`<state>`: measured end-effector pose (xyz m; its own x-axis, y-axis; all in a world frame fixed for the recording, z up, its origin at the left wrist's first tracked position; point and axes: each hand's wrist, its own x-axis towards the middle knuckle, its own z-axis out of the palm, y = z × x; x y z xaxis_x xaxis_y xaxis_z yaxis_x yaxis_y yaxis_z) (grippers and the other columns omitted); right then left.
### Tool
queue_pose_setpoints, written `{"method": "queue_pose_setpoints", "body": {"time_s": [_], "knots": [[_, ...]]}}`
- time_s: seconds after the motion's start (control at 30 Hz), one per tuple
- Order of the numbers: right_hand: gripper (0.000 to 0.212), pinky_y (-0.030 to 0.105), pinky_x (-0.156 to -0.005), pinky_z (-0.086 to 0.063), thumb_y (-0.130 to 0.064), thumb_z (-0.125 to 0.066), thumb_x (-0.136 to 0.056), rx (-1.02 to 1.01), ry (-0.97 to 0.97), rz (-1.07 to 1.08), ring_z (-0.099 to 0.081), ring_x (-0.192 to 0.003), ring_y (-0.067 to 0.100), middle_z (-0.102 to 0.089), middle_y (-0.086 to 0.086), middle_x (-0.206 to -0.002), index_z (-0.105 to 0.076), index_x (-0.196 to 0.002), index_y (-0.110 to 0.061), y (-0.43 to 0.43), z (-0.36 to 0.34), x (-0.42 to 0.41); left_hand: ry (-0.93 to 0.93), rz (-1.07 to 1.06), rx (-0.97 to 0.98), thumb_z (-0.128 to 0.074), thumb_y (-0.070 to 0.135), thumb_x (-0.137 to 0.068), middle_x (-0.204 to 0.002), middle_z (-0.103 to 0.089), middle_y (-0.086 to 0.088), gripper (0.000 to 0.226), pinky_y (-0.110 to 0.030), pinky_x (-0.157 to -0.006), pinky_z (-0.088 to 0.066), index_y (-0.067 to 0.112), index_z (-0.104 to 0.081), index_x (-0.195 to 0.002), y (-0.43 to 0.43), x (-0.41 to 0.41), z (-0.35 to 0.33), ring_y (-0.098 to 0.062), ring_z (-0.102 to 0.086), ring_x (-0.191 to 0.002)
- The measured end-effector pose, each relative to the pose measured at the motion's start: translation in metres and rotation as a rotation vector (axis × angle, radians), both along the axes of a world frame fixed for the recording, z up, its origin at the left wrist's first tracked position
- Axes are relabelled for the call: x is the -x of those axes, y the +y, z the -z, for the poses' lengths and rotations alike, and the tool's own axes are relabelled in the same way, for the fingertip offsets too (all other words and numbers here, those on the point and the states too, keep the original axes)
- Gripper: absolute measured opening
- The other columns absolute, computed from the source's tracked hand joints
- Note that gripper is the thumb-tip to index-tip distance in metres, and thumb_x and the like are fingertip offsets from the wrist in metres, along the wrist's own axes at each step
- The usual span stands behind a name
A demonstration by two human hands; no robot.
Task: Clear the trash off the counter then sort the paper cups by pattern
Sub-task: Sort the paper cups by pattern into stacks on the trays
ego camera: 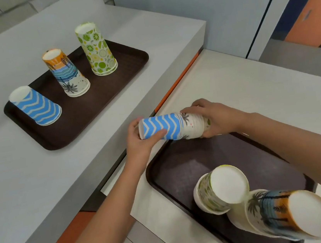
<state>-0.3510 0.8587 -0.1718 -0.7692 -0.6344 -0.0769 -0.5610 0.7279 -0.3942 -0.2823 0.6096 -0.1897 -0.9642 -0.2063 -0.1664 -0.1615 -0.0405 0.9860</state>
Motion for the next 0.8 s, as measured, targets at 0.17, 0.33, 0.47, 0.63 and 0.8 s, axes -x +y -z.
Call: {"method": "queue_pose_setpoints", "body": {"time_s": [0.17,0.33,0.47,0.63,0.8], "knots": [[0.088,0.036,-0.092,-0.05,-0.036,-0.079,-0.064,0.097,0.035,0.137,-0.054,-0.11,0.026,-0.041,0.004,-0.128,-0.034,-0.14,-0.038,0.024,-0.037,-0.027,0.06,0.017,-0.298,-0.084,0.03,-0.051,-0.114,-0.068,-0.01,0.07,-0.038,-0.091,-0.053,0.012,-0.06,-0.114,0.049,0.003,-0.038,-0.025,-0.066,-0.107],[0.089,0.031,-0.096,-0.045,-0.032,-0.083,-0.064,0.183,0.1,0.232,-0.049,-0.116,0.021,-0.043,0.006,-0.128,-0.036,-0.14,-0.036,0.062,-0.063,-0.068,0.138,0.078,-0.211,-0.086,0.021,-0.055,-0.11,-0.069,-0.009,0.066,-0.036,-0.082,-0.057,0.01,-0.06,-0.114,0.089,-0.01,-0.076,-0.021,-0.069,-0.1],[0.09,0.006,-0.089,-0.032,-0.029,-0.084,-0.064,0.259,0.13,0.294,-0.044,-0.115,0.01,-0.045,0.004,-0.127,-0.038,-0.141,-0.033,0.089,-0.076,-0.099,0.206,0.07,-0.127,-0.086,0.019,-0.059,-0.108,-0.071,-0.008,0.063,-0.038,-0.084,-0.058,0.003,-0.062,-0.115,0.116,-0.027,-0.105,-0.018,-0.07,-0.097],[0.09,0.007,-0.089,-0.03,-0.025,-0.083,-0.063,0.34,0.173,0.349,-0.041,-0.109,0.004,-0.046,0.001,-0.124,-0.038,-0.14,-0.036,0.11,-0.09,-0.129,0.312,0.019,-0.125,-0.087,0.025,-0.051,-0.099,-0.073,-0.006,0.052,-0.043,-0.084,-0.057,0.013,-0.066,-0.097,0.135,-0.043,-0.142,-0.022,-0.071,-0.094],[0.089,0.008,-0.089,-0.031,-0.022,-0.083,-0.062,0.38,0.19,0.391,-0.043,-0.108,0.006,-0.051,0.0,-0.122,-0.041,-0.139,-0.03,0.128,-0.094,-0.154,0.356,-0.06,-0.199,-0.085,0.014,-0.062,-0.093,-0.073,0.0,0.045,-0.038,-0.076,-0.059,0.013,-0.062,-0.101,0.138,-0.057,-0.178,-0.017,-0.071,-0.089]]}}
